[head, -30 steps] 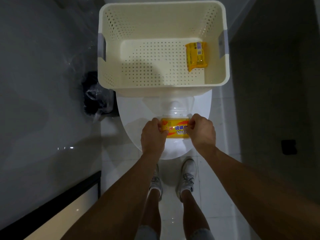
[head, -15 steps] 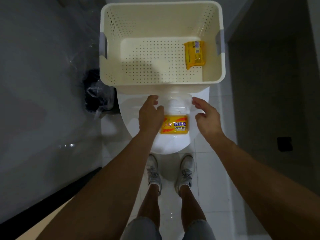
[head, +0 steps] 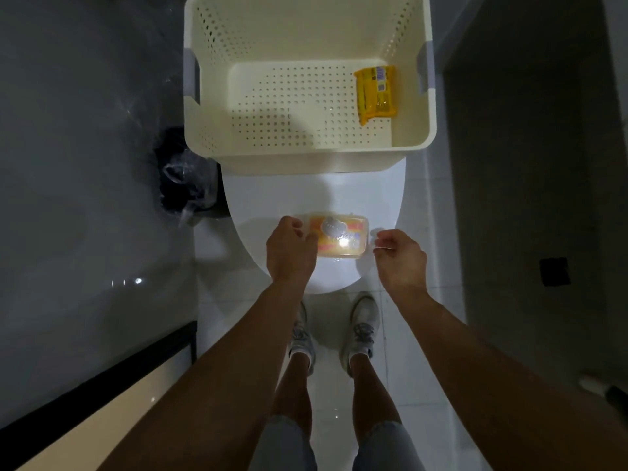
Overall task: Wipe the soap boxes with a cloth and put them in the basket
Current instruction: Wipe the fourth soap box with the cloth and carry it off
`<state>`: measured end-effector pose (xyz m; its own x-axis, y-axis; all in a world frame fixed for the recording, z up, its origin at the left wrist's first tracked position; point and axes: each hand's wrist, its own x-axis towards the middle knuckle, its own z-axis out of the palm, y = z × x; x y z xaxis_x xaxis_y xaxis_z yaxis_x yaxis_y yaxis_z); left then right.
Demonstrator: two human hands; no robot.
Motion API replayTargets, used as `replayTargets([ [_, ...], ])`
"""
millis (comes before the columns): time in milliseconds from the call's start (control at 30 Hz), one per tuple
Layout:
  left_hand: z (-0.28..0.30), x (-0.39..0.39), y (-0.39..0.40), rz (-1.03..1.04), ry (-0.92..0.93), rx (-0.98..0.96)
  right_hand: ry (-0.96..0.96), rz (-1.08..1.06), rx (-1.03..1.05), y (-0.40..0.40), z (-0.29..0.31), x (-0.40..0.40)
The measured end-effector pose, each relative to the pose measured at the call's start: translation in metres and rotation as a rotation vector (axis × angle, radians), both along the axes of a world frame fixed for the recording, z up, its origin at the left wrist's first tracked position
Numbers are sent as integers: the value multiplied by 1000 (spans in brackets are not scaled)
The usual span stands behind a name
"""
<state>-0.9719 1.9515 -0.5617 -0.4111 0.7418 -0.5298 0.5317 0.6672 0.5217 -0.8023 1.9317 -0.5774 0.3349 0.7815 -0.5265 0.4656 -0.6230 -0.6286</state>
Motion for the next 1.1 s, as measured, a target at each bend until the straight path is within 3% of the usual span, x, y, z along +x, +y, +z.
replayTargets([
  [133, -6, 6, -1, -67, 39, -85, -18, 127, -113, 6, -3, -4],
  [433, 27, 11, -7, -65, -164, -19, 59, -281, -62, -15, 30, 3],
  [633, 113, 33, 12, -159, -304, 140, 282, -488, 152, -14, 120, 28],
  [833, 221, 59, 40, -255, -483, 249, 397, -561, 389, 3, 220, 55],
  [1100, 331, 100, 51, -347, -720, 349, 431, -590, 606, -15, 339, 97],
])
